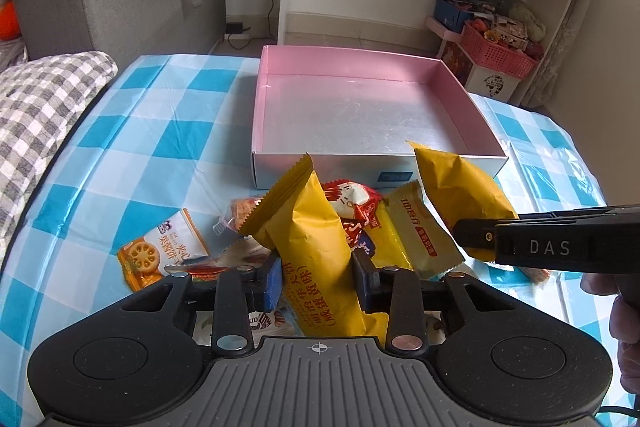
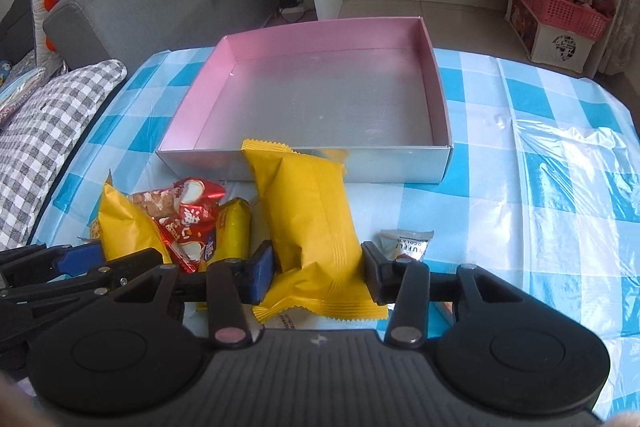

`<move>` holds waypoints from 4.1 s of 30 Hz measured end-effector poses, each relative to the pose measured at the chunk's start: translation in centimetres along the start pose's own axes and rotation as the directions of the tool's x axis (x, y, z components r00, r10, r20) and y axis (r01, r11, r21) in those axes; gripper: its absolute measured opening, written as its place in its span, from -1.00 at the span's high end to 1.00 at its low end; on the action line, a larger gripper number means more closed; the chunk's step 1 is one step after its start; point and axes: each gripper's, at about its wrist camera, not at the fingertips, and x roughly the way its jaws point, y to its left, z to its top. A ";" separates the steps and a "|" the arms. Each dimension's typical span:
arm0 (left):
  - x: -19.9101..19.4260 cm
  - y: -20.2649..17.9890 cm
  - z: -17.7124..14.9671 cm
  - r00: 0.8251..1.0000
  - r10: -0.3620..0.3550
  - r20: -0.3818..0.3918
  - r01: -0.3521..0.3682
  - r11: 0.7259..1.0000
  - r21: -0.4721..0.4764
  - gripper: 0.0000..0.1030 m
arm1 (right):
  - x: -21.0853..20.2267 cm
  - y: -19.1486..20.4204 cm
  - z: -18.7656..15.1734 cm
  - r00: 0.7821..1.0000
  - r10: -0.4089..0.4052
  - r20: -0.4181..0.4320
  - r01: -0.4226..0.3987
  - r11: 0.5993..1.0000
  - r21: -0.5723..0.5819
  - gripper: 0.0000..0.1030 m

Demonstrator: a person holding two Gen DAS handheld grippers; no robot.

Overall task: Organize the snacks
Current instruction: 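Lift and carry both yellow packets over the pink box with both tools, then open both tools to drop the yellow packets into the pink box, then grasp the gold-wrapped bar with the right tool while the left tool grasps the white pecan packet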

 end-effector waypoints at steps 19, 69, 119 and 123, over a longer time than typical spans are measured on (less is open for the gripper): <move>-2.4 0.4 -0.5 0.998 -0.007 0.062 0.006 1.000 0.018 0.53 | -3.1 0.4 -0.8 0.997 0.002 0.072 -0.001 1.000 -0.014 0.18; 7.1 -1.5 9.6 0.972 -0.007 0.233 -0.002 0.999 0.040 0.26 | 1.6 -5.5 4.8 0.964 0.062 0.258 -0.125 0.964 0.234 -0.26; 1.0 6.0 -3.6 0.996 -0.027 -0.084 0.035 0.994 0.103 -0.88 | -3.5 -3.4 -6.8 0.984 -0.021 -0.177 0.041 0.993 0.112 -0.86; 1.8 5.7 -3.8 0.996 -0.031 -0.084 0.037 0.996 0.079 -0.88 | -3.0 -4.6 -8.3 0.970 -0.054 -0.236 0.083 0.990 0.113 -0.86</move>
